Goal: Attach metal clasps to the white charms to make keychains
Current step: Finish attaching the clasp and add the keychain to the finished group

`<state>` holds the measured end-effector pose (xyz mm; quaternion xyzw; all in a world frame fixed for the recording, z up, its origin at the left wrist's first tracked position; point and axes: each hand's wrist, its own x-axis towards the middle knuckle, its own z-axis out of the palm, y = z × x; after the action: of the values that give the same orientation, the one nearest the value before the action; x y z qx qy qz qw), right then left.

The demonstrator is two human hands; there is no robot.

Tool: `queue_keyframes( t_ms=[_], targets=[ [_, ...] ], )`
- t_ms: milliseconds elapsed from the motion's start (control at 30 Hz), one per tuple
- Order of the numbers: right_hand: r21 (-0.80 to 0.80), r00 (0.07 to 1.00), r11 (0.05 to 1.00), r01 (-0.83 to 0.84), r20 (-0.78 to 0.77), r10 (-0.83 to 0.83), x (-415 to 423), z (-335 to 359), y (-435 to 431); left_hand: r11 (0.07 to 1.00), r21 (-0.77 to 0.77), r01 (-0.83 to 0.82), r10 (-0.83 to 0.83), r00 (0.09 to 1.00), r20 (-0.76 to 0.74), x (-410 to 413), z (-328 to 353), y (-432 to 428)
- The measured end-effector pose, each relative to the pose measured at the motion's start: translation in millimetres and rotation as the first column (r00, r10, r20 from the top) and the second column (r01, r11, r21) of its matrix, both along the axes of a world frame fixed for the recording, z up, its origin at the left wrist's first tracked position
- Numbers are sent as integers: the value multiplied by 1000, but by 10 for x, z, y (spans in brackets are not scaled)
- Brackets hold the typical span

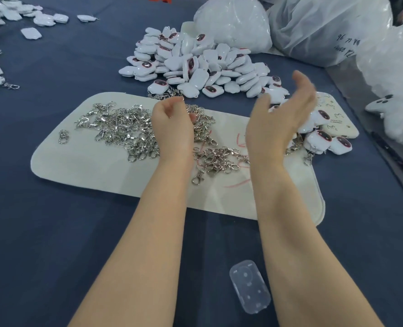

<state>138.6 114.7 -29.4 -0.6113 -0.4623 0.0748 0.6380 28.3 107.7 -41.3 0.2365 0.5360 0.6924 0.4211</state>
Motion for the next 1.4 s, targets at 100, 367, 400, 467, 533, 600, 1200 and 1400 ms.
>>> queue_keyframes(
  t_ms=[100,367,400,467,533,600,1200,1400],
  targets=[
    [-212,943,944,-252,164,289,-236,-9,132,999,7,-50,50,997,56,26,-5,-28],
    [-615,822,750,-243,280,496,-533,-174,909,997,37,-66,63,994,87,37,300,305],
    [-622,822,750,-225,292,489,-547,-213,979,997,42,-69,65,994,84,22,309,349],
    [-651,810,745,-142,356,466,-576,-293,1085,996,44,-76,72,993,90,-6,290,406],
    [-650,814,759,-52,412,409,-592,-338,1141,996,41,-81,77,992,104,-23,242,441],
    [-628,822,779,3,444,355,-575,-349,1158,996,32,-86,82,990,116,-32,186,453],
    [-371,740,656,-657,-154,654,-88,75,-171,979,-2,205,-204,973,108,6,12,-160],
    [-759,735,649,-54,410,541,-52,-205,-128,989,86,121,-136,972,191,-52,-88,-189]
  ],
)
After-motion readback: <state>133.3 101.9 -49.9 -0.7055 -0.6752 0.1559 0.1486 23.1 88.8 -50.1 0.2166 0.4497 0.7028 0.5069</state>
